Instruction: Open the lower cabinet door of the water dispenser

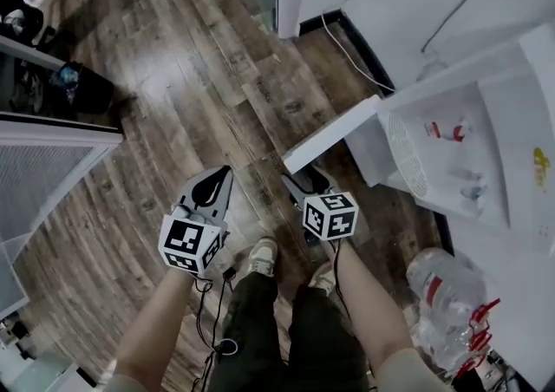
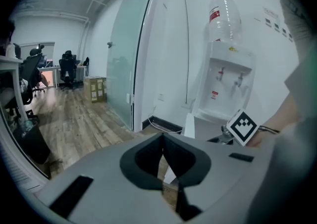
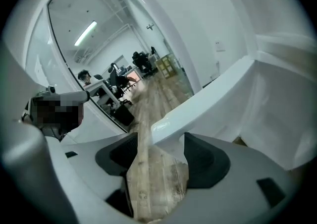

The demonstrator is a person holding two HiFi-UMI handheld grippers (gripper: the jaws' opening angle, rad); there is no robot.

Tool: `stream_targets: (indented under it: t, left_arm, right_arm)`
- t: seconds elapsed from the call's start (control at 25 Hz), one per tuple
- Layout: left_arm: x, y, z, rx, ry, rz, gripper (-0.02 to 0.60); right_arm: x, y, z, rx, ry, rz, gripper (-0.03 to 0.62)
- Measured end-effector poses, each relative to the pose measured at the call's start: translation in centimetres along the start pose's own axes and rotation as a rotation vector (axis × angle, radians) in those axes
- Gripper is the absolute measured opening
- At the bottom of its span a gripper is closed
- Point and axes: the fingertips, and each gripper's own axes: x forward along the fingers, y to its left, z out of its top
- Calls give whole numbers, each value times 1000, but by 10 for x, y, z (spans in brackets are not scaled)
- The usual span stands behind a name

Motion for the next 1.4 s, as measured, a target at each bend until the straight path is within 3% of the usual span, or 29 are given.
stream_targets:
  t: [0.12, 0.24, 0.48, 0.64, 0.8, 1.16, 1.4]
  left_arm:
    - [-7, 7, 5, -6, -5, 15, 6]
    - [-16, 5, 16, -8, -6, 20, 6]
    - [-38, -29, 54, -12, -3, -17, 6]
    - [-56, -60, 87, -14, -4, -59, 6]
    - [-76, -83, 132, -4, -18, -90, 6]
    - [-113, -139, 244, 75, -83, -143, 6]
    - [-168, -184, 335, 145, -166, -198, 6]
  right_arm:
    - [1, 12, 8, 2, -11, 10, 301]
    - [-20, 15, 14, -10, -19, -46, 288]
    - [-104, 18, 41, -65, -59, -129, 135]
    - [-168, 35, 70, -55, -94, -120, 95]
    - [-228, 53, 116, -72, -153, -134, 54]
    - [-364, 95, 215, -144, -322, -167, 26]
    - [-473, 156, 278, -190, -457, -179, 14]
